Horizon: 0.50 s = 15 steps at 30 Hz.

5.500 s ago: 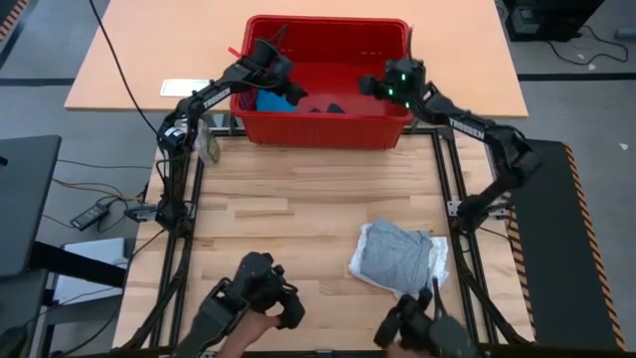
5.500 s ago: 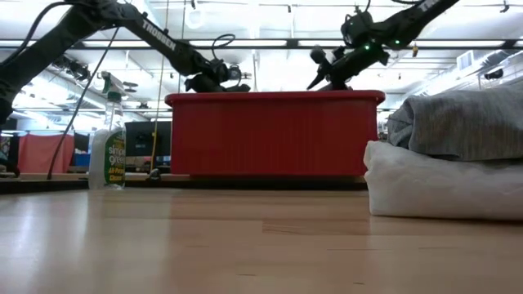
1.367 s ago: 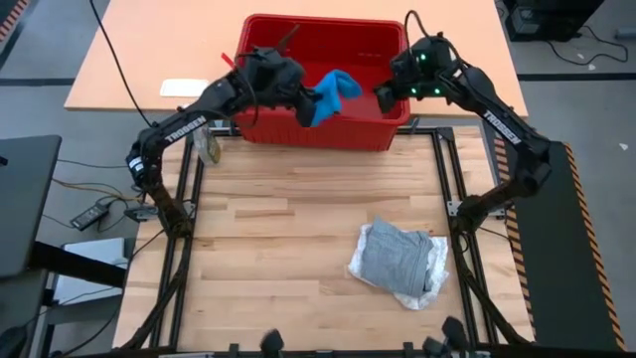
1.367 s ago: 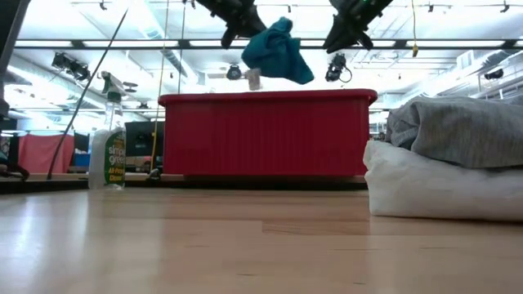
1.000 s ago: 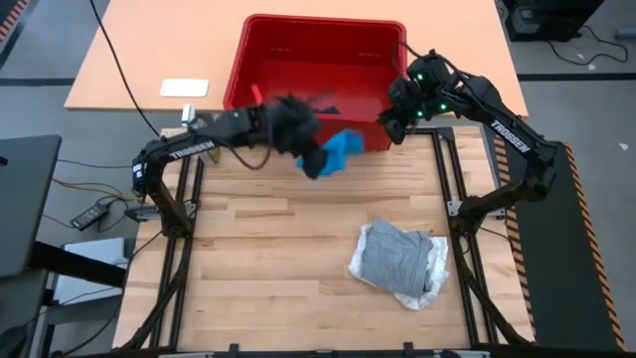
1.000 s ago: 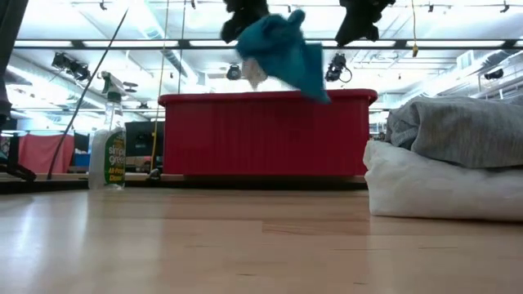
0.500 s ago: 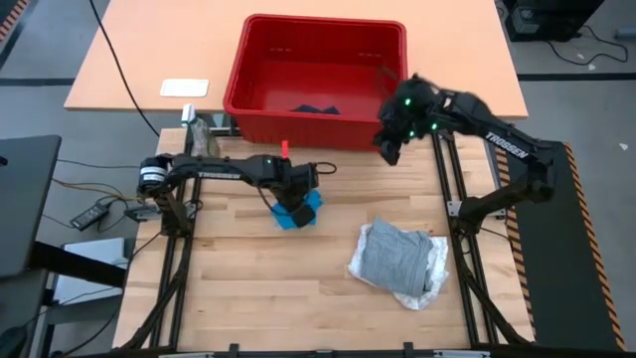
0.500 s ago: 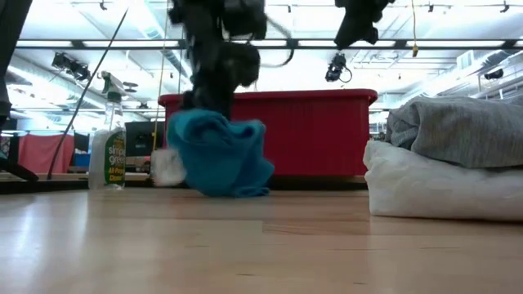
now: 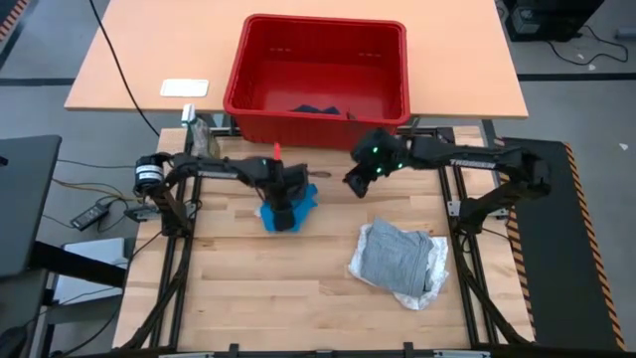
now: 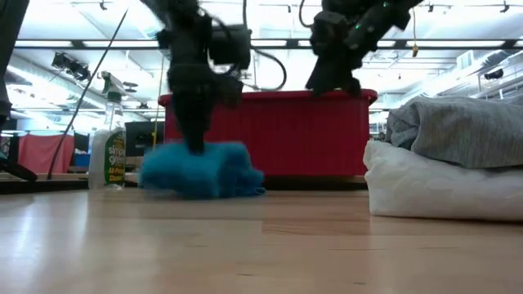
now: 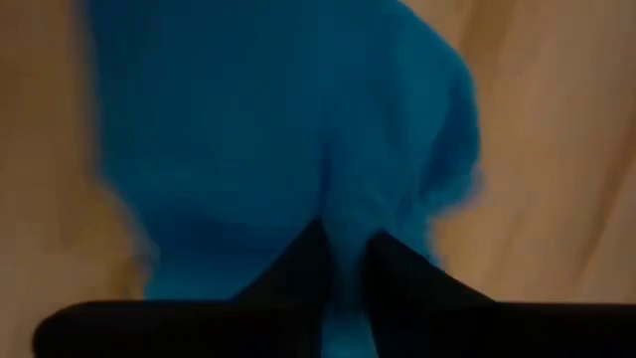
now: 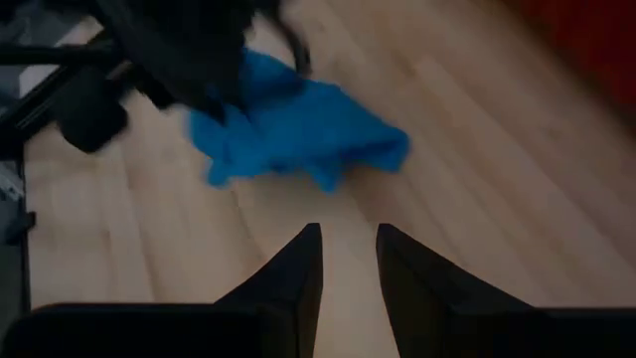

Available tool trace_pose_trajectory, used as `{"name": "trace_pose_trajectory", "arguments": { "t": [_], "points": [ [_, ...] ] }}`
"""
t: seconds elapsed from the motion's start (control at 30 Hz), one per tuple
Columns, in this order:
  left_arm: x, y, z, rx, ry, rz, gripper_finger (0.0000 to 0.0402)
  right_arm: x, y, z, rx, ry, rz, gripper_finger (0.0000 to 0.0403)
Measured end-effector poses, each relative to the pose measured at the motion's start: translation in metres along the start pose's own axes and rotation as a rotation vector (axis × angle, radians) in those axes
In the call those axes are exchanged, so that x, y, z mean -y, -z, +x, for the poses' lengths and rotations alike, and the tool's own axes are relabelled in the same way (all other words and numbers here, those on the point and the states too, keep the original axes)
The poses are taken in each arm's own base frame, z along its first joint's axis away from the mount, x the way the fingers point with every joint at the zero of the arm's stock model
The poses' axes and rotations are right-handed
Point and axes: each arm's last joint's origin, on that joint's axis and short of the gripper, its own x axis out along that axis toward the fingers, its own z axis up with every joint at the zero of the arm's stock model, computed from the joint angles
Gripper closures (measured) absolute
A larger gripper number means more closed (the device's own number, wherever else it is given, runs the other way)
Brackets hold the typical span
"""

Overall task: Fold laundry
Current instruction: Remove the light blue shorts from the red laundry bin

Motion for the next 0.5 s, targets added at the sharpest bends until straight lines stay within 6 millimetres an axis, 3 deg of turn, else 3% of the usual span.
{"name": "trace_pose_trajectory", "arguments": {
  "t": [0.07, 0.2, 0.5],
  "points": [
    [0.003, 0.006, 0.014, 0.016, 0.032, -0.019, 0.032, -0.004, 0.008, 0.014, -0.003, -0.014, -0.025, 0.0296],
    [0.004, 0.012, 0.018, -0.023, 0.073, -0.073, 0.0279, -0.018, 0.023, 0.04, -0.009, -0.045, -0.103, 0.0296],
    [0.009, 0.022, -0.024, 0.029, 0.069, 0.051, 0.0201, -0.06, 0.049, 0.105, 0.065, -0.182, -0.587, 0.0296]
  ]
}}
